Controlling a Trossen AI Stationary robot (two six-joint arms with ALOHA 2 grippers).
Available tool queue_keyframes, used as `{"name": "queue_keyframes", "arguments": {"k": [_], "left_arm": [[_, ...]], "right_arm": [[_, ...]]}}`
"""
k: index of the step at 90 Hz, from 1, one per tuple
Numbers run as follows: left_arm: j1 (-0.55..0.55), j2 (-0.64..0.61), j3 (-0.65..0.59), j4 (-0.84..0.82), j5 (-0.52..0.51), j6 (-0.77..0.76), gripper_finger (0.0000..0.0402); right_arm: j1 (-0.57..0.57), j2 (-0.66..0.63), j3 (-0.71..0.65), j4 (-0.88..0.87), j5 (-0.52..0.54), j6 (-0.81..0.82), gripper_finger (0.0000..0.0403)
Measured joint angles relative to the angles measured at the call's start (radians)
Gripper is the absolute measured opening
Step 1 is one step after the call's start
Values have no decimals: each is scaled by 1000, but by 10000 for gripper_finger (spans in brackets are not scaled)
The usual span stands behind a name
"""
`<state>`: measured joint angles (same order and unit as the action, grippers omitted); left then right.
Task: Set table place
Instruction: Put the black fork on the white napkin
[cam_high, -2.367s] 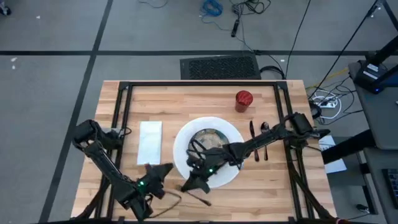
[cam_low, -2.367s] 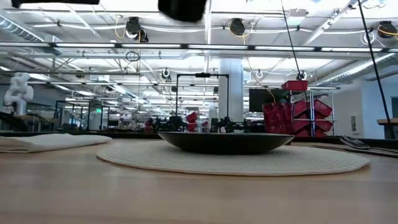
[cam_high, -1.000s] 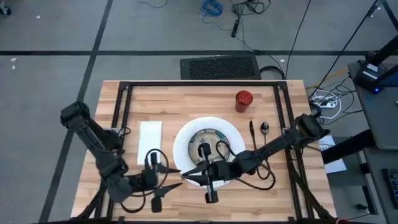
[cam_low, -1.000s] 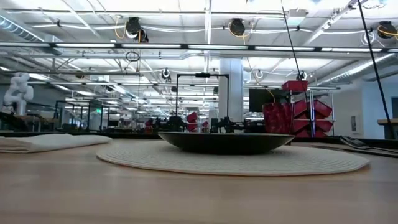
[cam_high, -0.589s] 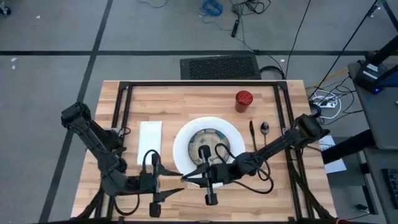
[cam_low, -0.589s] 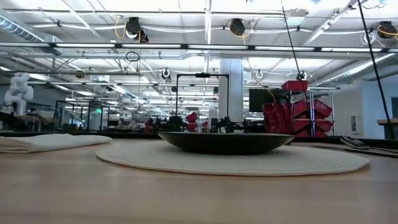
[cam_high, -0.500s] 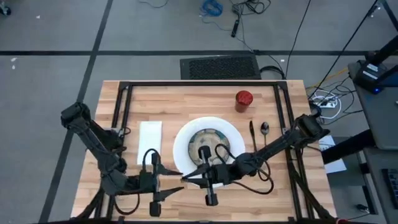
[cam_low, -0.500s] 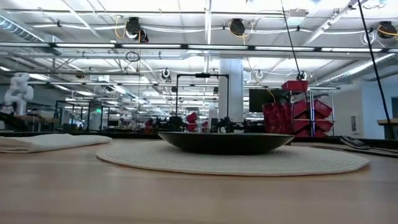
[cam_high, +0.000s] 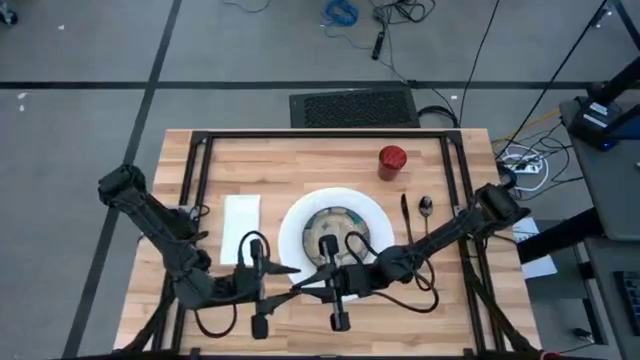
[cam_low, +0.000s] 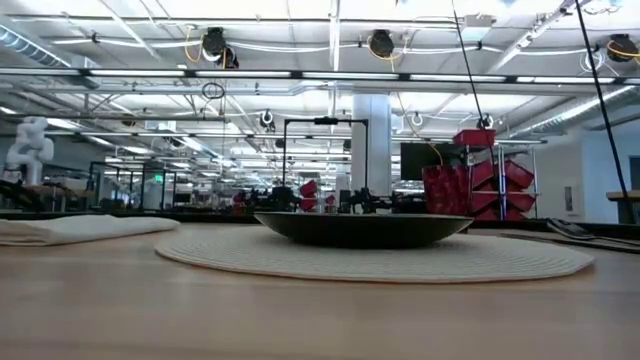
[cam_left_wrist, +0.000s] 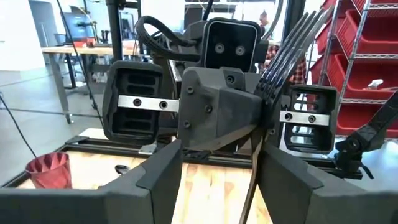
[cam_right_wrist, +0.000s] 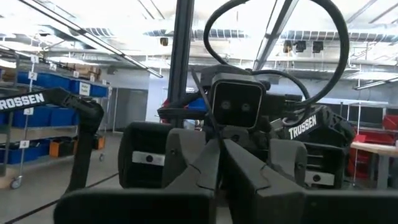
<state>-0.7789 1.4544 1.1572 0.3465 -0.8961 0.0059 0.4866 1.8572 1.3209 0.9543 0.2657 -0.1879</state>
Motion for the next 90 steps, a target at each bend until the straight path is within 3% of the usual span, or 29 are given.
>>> {"name": "queue_keyframes", "arguments": {"k": [39, 74, 90], "left_arm": [[-20, 1, -1, -3, -33, -63, 9], [-35, -5, -2, -42, -104, -161, 0], [-35, -45, -2, -228, -86, -381, 0]], "right_arm": [[-2, -2, 1, -50, 75, -2, 0], [-10, -2, 2, -94, 82, 35, 0], [-11, 1, 0, -122, 94, 58, 26]]}}
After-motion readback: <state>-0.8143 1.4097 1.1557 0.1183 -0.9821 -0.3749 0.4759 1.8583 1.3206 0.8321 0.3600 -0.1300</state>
